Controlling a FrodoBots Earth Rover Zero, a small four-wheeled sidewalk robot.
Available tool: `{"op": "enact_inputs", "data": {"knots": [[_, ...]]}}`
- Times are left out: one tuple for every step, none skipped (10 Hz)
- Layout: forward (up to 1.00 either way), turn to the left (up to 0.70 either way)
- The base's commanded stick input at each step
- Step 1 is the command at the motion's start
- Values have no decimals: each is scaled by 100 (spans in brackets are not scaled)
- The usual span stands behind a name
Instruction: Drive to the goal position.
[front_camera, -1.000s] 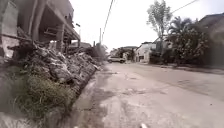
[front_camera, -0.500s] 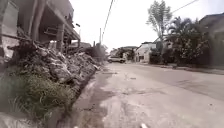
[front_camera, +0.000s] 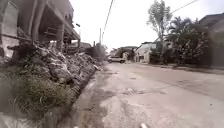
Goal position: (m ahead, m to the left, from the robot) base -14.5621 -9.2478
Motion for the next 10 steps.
{"op": "enact_inputs", "data": {"knots": [[4, 0], [4, 0], [4, 0], [4, 0], [4, 0], [4, 0], [4, 0], [4, 0], [4, 0], [4, 0]]}}
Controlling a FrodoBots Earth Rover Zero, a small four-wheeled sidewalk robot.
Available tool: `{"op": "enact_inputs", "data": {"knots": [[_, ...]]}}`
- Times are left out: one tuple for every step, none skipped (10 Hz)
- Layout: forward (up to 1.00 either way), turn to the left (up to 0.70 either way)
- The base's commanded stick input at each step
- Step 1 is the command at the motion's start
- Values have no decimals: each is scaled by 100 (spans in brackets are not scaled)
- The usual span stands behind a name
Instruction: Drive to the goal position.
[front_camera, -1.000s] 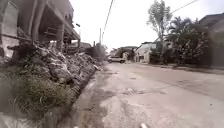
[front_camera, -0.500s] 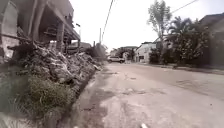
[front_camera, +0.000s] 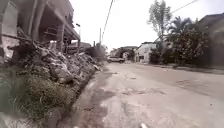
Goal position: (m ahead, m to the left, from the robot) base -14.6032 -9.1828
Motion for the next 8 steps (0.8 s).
{"op": "enact_inputs", "data": {"knots": [[5, 0], [4, 0], [4, 0], [4, 0], [4, 0], [4, 0], [4, 0], [4, 0]]}}
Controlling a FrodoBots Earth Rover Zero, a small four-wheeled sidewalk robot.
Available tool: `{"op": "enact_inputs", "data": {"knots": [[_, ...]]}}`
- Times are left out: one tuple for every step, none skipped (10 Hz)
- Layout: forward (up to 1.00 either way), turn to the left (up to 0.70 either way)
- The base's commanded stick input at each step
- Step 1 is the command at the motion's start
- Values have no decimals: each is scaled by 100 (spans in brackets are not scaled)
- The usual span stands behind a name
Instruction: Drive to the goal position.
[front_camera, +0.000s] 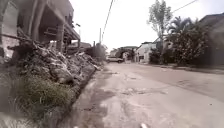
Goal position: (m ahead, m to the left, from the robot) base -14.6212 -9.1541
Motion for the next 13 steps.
{"op": "enact_inputs", "data": {"knots": [[5, 0], [5, 0], [4, 0], [5, 0], [5, 0], [4, 0], [5, 0], [4, 0], [5, 0], [4, 0], [4, 0], [4, 0], [4, 0]]}}
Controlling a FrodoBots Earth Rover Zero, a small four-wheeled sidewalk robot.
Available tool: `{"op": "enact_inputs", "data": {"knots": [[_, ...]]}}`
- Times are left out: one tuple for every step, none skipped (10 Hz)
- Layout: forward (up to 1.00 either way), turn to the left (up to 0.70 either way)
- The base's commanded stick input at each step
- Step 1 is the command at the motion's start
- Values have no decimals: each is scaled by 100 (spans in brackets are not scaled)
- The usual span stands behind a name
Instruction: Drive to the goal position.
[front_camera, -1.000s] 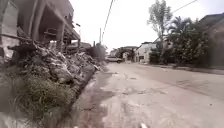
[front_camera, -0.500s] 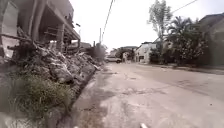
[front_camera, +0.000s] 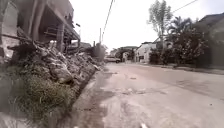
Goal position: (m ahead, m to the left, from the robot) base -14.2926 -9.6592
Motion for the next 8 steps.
{"op": "enact_inputs", "data": {"knots": [[5, 0], [5, 0], [4, 0], [4, 0], [4, 0], [5, 0], [5, 0], [5, 0]]}}
